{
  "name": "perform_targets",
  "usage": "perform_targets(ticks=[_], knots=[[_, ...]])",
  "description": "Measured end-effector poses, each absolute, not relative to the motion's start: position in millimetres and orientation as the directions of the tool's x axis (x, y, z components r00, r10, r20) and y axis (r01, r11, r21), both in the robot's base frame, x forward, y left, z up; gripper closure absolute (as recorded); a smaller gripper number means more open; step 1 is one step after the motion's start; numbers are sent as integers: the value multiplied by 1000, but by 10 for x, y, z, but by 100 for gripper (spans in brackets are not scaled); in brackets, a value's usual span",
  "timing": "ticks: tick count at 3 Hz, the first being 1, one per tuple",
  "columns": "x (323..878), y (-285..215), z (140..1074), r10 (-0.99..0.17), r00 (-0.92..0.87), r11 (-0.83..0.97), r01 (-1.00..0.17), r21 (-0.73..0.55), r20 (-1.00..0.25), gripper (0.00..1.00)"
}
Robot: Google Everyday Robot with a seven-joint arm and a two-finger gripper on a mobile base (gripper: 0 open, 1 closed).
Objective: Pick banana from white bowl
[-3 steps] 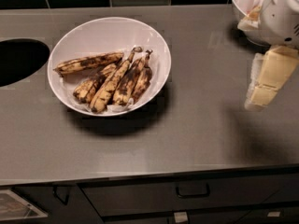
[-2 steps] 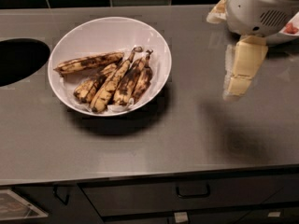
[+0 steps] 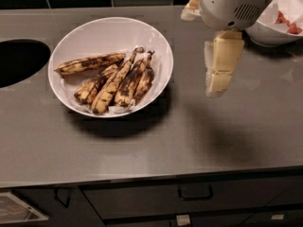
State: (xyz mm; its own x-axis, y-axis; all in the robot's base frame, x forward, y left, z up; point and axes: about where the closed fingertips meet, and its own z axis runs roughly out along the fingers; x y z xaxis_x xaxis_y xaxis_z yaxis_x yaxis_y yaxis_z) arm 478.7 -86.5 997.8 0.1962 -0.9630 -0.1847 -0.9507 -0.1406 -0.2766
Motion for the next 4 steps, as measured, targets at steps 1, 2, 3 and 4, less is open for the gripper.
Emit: perform_targets(ticks=[1,2,3,4], knots=[[4816,-707,10027,-955,236,-176,-939,-296,-181,0],[4835,-349,10082,-927,339,-279,-910,-307,-161,0],[4930,-13,10026,-890,429,-376,-883,-280,-155,0],[5118,306,9900,-845,504,-452,-851,-265,-177,0]])
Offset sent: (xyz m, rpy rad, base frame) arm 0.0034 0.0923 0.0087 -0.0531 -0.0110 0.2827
